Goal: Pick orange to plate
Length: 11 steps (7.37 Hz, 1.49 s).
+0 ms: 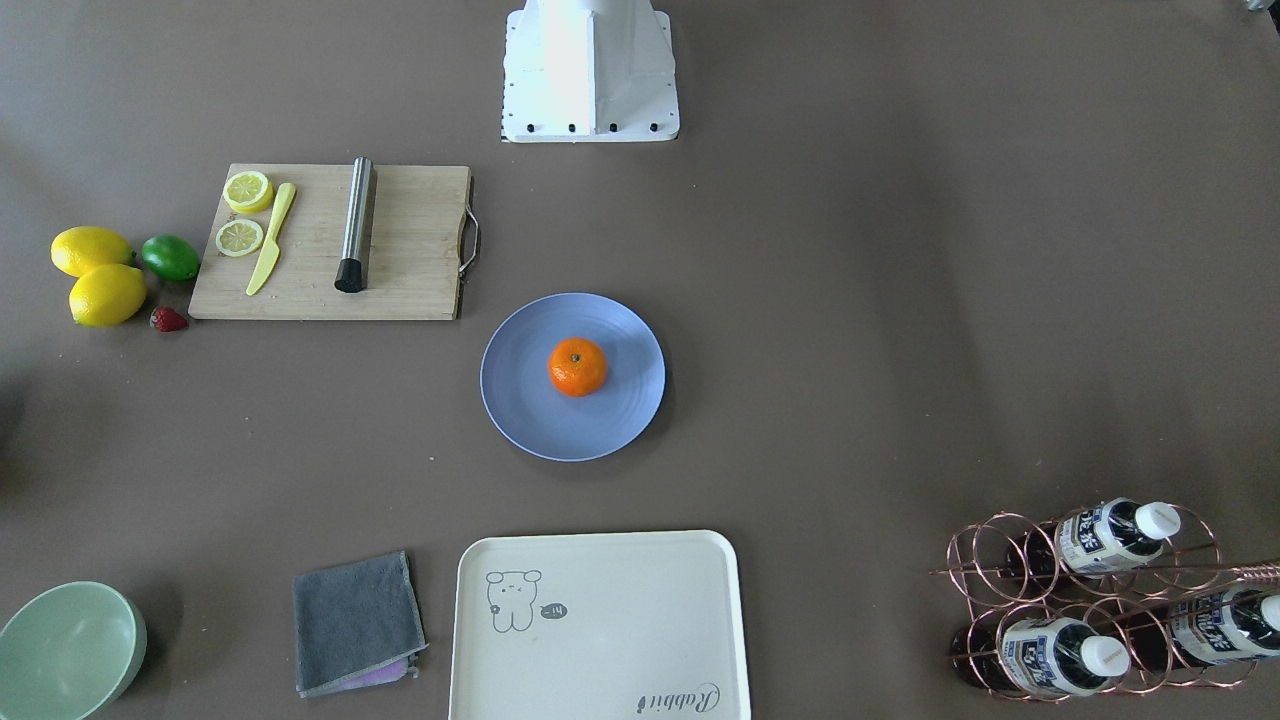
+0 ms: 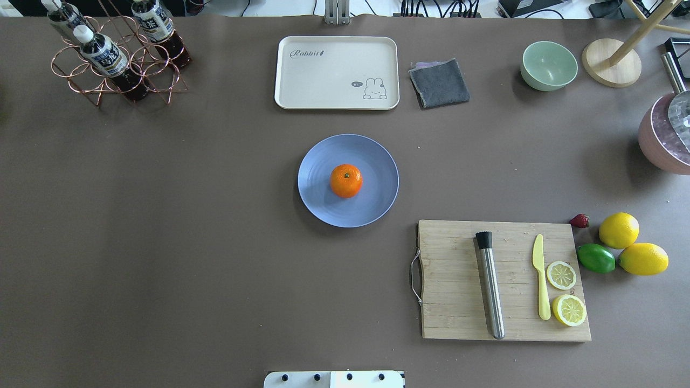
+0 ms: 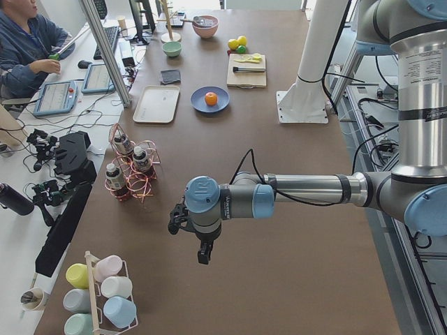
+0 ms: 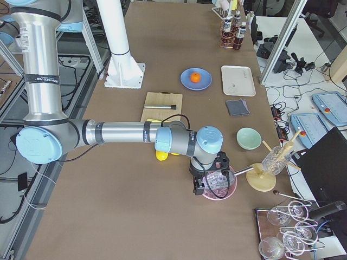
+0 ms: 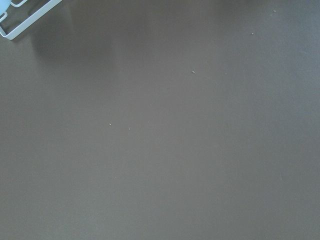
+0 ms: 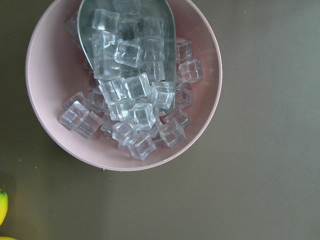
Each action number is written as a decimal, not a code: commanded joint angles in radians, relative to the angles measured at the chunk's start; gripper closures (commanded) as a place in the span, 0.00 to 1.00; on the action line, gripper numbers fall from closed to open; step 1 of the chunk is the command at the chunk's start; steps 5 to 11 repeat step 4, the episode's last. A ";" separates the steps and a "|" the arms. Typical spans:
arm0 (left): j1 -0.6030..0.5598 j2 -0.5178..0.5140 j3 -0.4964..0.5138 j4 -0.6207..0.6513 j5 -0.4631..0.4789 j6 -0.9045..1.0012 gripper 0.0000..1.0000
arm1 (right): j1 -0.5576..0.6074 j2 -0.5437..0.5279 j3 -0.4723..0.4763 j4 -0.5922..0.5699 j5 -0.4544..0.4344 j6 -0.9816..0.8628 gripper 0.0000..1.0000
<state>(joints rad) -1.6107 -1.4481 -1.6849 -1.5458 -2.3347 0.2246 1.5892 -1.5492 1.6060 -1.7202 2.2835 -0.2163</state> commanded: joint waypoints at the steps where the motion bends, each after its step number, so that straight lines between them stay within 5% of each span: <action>1: 0.000 0.000 0.002 0.001 -0.002 -0.001 0.01 | 0.000 0.000 0.000 0.001 0.001 0.000 0.00; 11: 0.002 -0.003 0.017 0.006 -0.009 -0.005 0.01 | 0.000 0.000 0.003 0.001 0.001 0.000 0.00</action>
